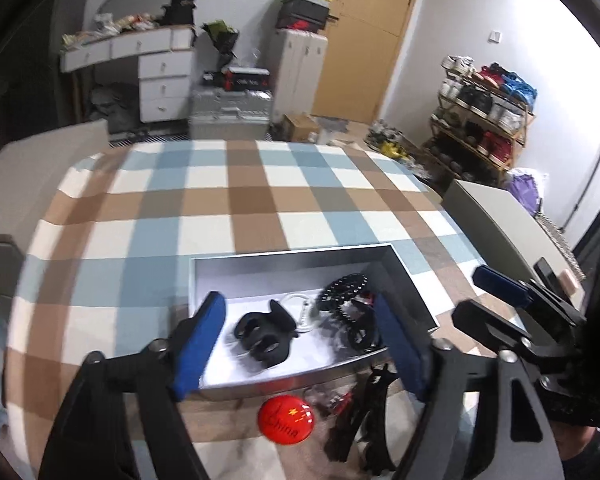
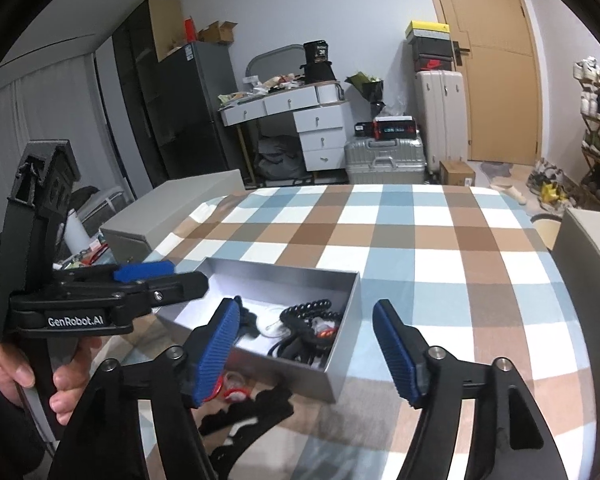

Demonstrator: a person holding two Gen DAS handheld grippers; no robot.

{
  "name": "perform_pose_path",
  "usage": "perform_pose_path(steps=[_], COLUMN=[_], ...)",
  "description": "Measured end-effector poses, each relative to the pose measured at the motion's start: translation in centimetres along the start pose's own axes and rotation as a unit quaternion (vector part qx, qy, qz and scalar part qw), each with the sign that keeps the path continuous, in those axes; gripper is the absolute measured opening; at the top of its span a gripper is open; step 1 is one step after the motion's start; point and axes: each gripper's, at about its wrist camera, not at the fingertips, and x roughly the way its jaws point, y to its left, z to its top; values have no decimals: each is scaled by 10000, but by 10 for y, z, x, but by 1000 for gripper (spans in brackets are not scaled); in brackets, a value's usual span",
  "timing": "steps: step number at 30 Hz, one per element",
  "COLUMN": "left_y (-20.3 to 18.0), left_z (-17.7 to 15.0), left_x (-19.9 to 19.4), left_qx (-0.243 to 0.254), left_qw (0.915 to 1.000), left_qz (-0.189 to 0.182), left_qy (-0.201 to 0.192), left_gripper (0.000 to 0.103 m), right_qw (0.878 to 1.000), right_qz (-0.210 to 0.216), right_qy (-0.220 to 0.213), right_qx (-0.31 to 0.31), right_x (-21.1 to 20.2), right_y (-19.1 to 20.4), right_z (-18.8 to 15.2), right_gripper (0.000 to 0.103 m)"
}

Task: Organize jewelry
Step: 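Lift both tools out of the box toward the red badge and clip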

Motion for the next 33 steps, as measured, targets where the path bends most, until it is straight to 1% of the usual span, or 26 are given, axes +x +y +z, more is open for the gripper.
perform_pose_path(steps=[4, 8, 12, 15, 22, 24, 25, 27, 28, 30, 33], left_y=[1, 3, 4, 9, 22, 27, 30, 34, 37, 41, 49], left_z=[-5, -11, -21, -30, -54, -60, -64, -70, -73, -79, -86], left_x=[-10, -16, -26, -31, -33, -35, -36, -38, -40, -43, -44], left_qx=[10, -72, -90, -175, -371, -430, -470, -544, -583, -612, -670], left_qw=[9997, 9994, 9982, 9977, 9963, 9956, 9954, 9948, 9943, 9934, 9926], left_qz=[218, 312, 525, 596, 769, 825, 837, 859, 889, 962, 1017], left_qy=[-129, -138, -285, -281, -129, -100, -82, -46, -68, -120, -47], left_gripper=[79, 82, 83, 87, 89, 89, 90, 96, 100, 101, 101], right_qw=[10000, 9999, 9994, 9987, 9937, 9924, 9919, 9910, 9905, 9895, 9902], right_qz=[42, 42, 51, 157, 342, 371, 365, 357, 354, 347, 320], right_qy=[15, 91, 142, 376, 1008, 1125, 1173, 1254, 1294, 1357, 1317], right_qx=[-19, -137, -316, -320, -344, -322, -309, -304, -313, -352, -347], right_x=[-7, -12, -18, -14, 11, 17, 19, 23, 25, 27, 27], right_y=[6, 17, 24, 26, 35, 36, 36, 38, 40, 42, 44], right_z=[-6, -15, -22, -31, -59, -65, -68, -72, -74, -76, -74], right_gripper=[73, 73, 80, 80, 80, 80, 80, 79, 76, 73, 73])
